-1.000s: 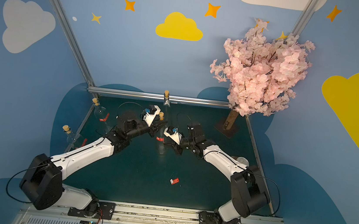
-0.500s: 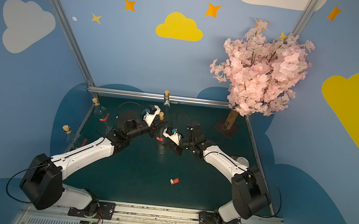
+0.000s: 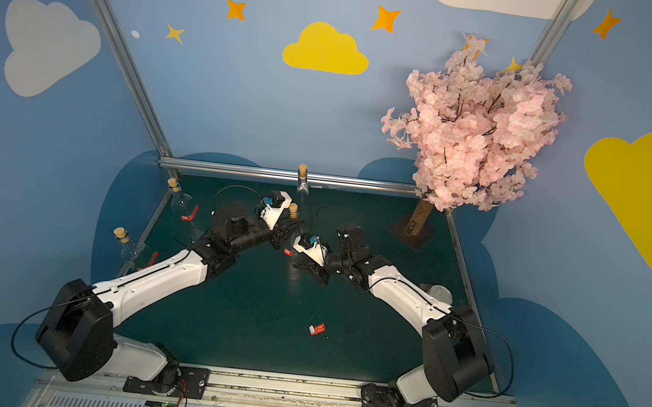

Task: Remove the label from the bottle
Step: Tear open the label from the bottle.

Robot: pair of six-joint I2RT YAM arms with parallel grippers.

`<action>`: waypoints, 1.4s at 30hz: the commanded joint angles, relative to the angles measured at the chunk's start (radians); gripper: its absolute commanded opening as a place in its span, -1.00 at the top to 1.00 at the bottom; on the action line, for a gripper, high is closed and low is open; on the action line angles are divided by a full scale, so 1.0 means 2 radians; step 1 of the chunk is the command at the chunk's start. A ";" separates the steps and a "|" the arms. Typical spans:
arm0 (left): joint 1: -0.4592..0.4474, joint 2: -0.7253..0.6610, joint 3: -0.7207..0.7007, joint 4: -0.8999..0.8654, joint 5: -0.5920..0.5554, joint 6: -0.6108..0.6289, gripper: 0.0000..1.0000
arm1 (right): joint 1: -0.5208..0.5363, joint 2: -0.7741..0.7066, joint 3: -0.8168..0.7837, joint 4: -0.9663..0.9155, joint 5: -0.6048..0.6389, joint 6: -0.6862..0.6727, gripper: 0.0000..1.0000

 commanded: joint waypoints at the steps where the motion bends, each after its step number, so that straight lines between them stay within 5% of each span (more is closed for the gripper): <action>1: 0.009 0.015 0.000 -0.048 -0.048 0.036 0.67 | 0.009 -0.022 -0.001 -0.022 -0.032 -0.006 1.00; 42: 0.007 0.015 0.001 -0.053 -0.050 0.039 0.66 | 0.016 -0.001 0.007 -0.027 -0.041 -0.012 1.00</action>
